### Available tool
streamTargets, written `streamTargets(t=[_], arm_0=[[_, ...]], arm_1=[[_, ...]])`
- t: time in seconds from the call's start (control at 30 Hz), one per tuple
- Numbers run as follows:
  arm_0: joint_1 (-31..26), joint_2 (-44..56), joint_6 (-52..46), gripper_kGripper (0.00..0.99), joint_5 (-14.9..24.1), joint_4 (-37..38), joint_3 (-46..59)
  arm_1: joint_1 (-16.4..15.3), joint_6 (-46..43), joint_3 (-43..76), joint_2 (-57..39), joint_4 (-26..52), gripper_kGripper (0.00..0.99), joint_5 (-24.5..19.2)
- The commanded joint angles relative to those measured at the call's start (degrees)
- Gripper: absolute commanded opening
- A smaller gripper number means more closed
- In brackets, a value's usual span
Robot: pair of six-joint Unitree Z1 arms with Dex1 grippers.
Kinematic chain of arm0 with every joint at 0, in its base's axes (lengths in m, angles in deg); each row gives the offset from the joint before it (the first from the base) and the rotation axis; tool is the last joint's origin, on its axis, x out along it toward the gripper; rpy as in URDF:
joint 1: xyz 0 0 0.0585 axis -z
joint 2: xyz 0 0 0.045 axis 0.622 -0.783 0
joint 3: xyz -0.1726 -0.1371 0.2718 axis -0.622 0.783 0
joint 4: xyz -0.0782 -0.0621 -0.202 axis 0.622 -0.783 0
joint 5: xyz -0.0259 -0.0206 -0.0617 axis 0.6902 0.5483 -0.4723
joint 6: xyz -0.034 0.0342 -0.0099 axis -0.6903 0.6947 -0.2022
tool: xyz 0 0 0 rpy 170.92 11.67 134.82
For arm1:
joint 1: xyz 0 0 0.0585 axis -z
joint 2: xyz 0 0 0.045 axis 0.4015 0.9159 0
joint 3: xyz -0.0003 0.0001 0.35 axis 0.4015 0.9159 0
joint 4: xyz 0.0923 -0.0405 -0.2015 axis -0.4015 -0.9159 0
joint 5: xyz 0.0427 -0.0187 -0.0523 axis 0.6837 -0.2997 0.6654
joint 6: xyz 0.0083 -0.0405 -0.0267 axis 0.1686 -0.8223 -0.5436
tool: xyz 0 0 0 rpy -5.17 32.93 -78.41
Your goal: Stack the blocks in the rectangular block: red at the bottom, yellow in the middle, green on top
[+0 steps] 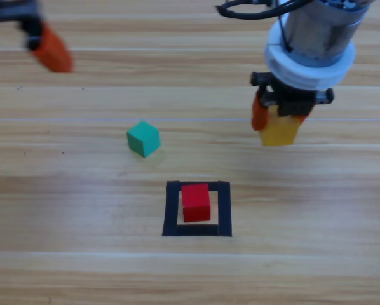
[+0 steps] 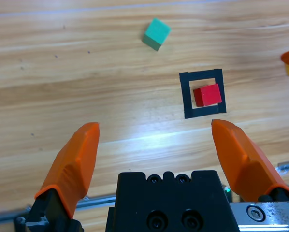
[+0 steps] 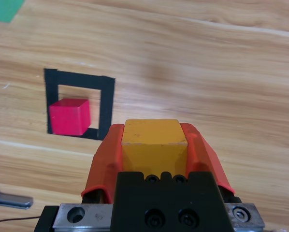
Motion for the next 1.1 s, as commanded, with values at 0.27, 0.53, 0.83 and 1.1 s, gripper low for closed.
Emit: streamTargets(t=[0.27, 0.53, 0.83, 1.1], arm_0=[[-1.06, 23.36, 14.54, 0.990, -2.25, 20.20, 28.29], [-1.06, 22.66, 16.47, 0.990, -5.50, 27.32, 33.48], [-1.06, 20.99, 17.09, 0.990, -6.73, 30.48, 35.67], [-1.06, 20.90, 16.74, 0.990, -7.61, 31.01, 36.82]], arm_1=[[-9.75, 4.68, -12.74, 12.36, -4.10, 0.000, -0.75], [-9.92, 5.12, -16.96, 16.49, -4.63, 0.000, -0.84], [-10.10, 5.21, -18.54, 18.95, -4.72, 0.000, -0.84], [-10.19, 5.39, -19.51, 20.71, -4.72, 0.000, -0.84]])
